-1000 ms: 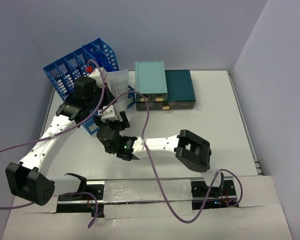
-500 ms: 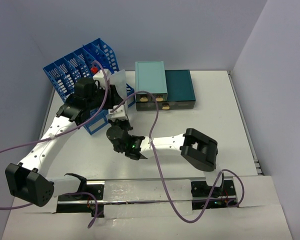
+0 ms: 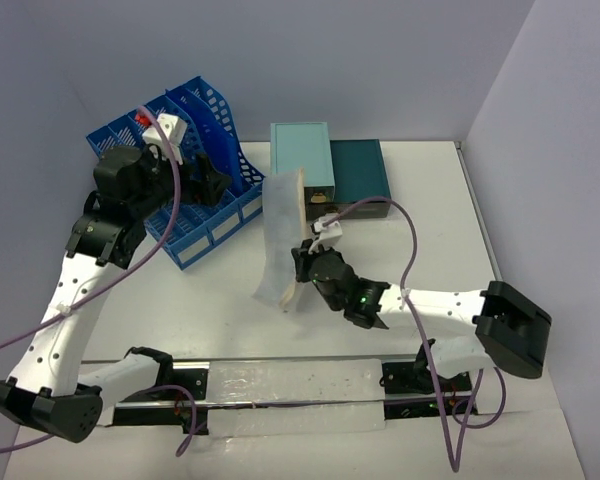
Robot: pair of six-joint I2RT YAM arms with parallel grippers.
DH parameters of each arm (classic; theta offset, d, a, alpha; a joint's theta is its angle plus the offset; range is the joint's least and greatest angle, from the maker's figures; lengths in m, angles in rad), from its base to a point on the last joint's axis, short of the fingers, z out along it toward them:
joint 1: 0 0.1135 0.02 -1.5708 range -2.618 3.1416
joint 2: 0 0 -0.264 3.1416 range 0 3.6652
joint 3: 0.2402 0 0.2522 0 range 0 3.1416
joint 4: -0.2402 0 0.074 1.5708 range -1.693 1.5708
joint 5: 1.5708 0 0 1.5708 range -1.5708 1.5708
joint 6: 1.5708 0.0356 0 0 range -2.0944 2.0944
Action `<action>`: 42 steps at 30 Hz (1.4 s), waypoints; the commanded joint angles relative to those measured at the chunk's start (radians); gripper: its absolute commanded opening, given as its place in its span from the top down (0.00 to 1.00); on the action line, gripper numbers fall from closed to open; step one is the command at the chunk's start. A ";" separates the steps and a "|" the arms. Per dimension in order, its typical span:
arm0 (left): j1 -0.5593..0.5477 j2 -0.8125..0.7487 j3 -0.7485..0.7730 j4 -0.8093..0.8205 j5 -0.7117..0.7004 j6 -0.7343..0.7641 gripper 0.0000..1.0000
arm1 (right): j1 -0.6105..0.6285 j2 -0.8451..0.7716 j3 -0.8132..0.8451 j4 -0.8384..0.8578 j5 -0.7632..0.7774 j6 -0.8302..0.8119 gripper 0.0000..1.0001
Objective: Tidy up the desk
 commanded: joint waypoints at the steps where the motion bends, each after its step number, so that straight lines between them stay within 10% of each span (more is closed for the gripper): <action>1: 0.029 -0.006 -0.018 0.007 -0.009 0.036 0.01 | -0.031 -0.128 -0.099 0.130 -0.260 -0.016 1.00; 19: 0.078 -0.011 -0.311 0.099 0.575 0.376 0.01 | -0.128 -0.646 -0.262 0.189 -0.603 -0.266 1.00; 42: 0.076 -0.085 -0.248 0.274 0.850 0.269 0.01 | -0.205 -0.552 -0.119 0.276 -1.040 -0.206 1.00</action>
